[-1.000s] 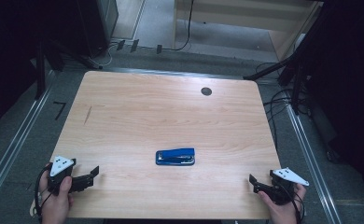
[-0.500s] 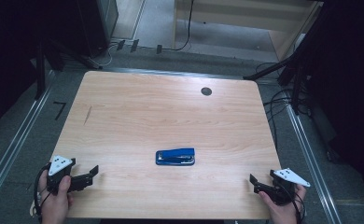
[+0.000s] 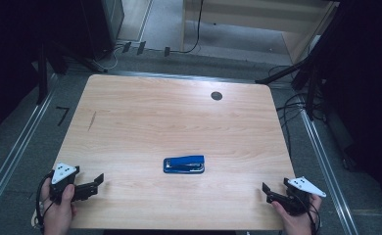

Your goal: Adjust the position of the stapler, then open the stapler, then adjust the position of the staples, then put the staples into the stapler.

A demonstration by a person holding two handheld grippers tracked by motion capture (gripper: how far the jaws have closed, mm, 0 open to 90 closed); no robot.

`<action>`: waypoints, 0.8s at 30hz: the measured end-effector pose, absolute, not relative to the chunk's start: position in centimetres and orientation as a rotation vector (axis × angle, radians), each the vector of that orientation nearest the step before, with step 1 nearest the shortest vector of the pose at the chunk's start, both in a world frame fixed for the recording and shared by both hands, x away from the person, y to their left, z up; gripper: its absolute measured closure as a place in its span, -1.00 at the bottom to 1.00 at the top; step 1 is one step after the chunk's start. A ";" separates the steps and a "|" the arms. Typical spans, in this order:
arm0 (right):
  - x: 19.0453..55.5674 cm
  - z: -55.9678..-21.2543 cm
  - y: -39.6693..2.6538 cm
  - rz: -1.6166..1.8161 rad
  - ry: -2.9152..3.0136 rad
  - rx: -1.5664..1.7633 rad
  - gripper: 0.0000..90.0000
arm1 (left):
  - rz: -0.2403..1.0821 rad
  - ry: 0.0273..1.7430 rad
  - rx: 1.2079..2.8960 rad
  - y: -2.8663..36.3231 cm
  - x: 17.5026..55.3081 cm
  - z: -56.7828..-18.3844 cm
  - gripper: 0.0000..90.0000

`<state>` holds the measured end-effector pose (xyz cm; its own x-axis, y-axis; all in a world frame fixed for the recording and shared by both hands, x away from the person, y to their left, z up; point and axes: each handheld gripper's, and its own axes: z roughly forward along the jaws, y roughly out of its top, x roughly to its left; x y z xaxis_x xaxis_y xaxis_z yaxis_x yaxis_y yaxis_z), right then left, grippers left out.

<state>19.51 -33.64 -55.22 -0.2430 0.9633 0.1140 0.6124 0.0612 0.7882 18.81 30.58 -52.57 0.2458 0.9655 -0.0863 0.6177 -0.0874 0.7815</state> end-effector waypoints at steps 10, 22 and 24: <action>19.5 -55.2 -33.8 1.054 1.889 1.573 -0.72 | 0.604 1.458 1.785 30.7 18.8 -52.5 -0.82; 19.3 -55.2 -33.9 1.062 1.883 1.578 -0.72 | 0.600 1.467 1.785 30.6 18.9 -52.6 -0.82; 19.3 -55.2 -33.9 1.062 1.881 1.582 -0.72 | 0.596 1.469 1.774 30.7 18.9 -52.6 -0.82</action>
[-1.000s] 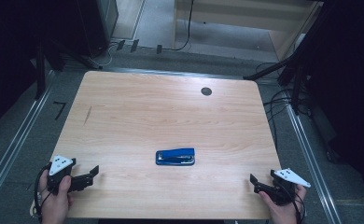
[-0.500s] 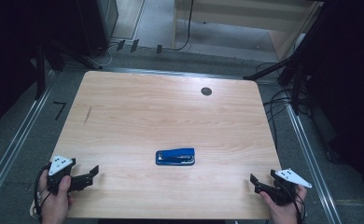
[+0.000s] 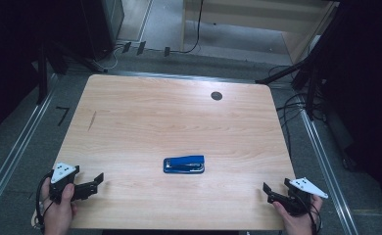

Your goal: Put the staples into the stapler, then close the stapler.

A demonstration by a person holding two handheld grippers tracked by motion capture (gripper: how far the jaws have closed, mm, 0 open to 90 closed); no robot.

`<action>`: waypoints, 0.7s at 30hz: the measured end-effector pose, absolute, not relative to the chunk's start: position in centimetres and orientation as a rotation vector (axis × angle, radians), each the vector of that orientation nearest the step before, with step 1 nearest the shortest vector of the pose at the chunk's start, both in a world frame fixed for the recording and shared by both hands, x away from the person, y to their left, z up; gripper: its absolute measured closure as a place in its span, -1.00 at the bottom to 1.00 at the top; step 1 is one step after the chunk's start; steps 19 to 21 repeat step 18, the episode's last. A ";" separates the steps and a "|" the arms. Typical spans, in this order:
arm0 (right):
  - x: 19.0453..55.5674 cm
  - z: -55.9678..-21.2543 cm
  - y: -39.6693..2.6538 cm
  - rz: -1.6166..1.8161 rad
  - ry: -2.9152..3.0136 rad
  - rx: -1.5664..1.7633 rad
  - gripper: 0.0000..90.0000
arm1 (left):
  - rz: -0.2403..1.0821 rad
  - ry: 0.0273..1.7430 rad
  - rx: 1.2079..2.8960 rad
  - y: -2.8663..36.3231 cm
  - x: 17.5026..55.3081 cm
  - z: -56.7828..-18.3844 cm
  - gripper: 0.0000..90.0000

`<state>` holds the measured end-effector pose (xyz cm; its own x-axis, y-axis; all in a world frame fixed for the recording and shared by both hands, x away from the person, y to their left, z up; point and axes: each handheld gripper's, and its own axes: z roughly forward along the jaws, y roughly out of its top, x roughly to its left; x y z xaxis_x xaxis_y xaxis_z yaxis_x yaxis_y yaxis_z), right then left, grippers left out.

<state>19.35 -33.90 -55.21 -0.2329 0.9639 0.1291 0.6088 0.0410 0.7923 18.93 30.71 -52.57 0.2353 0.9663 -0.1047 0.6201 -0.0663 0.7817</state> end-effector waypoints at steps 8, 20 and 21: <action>19.4 -55.2 -33.9 1.057 1.883 1.580 -0.72 | 0.592 1.467 1.772 30.8 18.9 -52.6 -0.82; 19.6 -55.2 -33.7 1.047 1.880 1.582 -0.72 | 0.586 1.463 1.788 30.7 18.9 -52.6 -0.82; 19.6 -55.2 -33.7 1.047 1.880 1.582 -0.72 | 0.586 1.463 1.788 30.7 18.9 -52.6 -0.82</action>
